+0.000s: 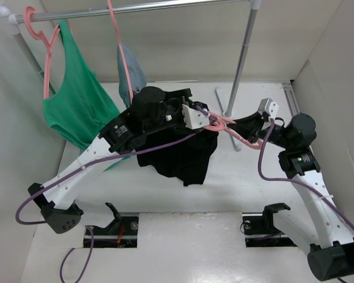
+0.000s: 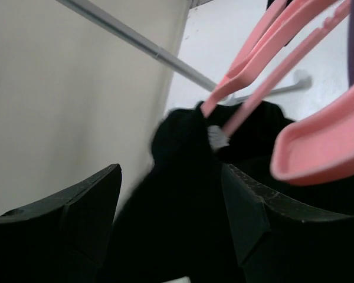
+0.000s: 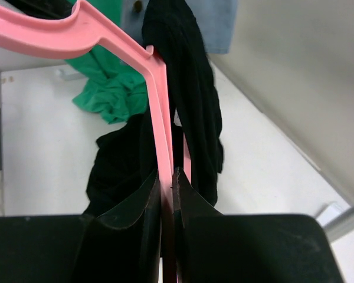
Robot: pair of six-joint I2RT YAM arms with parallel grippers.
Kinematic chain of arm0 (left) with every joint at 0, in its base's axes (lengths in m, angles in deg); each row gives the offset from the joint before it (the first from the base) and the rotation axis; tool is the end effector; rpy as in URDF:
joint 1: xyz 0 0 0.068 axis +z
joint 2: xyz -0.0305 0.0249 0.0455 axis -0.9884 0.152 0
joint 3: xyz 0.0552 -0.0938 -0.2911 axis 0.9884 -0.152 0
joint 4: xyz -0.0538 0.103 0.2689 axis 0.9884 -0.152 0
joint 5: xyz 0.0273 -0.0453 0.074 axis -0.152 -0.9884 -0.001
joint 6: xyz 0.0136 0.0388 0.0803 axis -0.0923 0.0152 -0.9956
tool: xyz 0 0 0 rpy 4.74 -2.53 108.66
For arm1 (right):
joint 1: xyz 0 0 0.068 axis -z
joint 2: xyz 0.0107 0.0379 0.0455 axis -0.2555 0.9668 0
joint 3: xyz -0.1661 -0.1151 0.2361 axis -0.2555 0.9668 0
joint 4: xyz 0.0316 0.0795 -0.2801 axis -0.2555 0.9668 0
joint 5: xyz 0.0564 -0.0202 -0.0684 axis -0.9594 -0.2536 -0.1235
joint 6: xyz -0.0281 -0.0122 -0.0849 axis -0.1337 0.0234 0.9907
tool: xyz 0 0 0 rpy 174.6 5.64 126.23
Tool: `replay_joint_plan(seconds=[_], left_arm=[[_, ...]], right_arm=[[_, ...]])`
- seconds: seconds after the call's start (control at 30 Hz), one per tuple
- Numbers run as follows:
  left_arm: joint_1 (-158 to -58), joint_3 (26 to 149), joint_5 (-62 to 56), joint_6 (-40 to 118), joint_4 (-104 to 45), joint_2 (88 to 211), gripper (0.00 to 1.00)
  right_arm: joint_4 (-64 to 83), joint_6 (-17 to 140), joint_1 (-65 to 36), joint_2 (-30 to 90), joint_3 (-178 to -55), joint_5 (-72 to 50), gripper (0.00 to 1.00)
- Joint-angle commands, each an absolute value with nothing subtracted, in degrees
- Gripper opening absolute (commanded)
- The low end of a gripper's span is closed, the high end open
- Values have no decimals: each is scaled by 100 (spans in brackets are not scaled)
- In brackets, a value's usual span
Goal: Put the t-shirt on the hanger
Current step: Place tshirt on hanger
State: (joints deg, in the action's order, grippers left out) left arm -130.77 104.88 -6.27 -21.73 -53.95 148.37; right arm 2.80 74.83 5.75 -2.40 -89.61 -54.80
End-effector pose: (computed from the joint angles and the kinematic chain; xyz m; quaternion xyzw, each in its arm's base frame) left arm 0.2109 -0.2720 0.5166 0.6108 0.4358 -0.0778 0.6565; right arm 0.2092 0.0972 0.4157 -0.4033 0.5507 0.3037 0.6647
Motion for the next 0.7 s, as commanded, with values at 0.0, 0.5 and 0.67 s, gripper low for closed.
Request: replay_joint_plan(seconds=[0.0,0.5,0.67], left_arm=[[-13188,10311,-510,-3031,-4971,14433,67],[-12915,10680,-1001,-3551,-6764,15154,66],[-12757,10855,-1351,-3314,-6701,15479,31]], right_arm=[[-87,7453,681,-91,-9045,-5466,0],[-87,7505,681,77,-9264,-5871,0],[-87,7505,681,77,-9265,-5924,0]])
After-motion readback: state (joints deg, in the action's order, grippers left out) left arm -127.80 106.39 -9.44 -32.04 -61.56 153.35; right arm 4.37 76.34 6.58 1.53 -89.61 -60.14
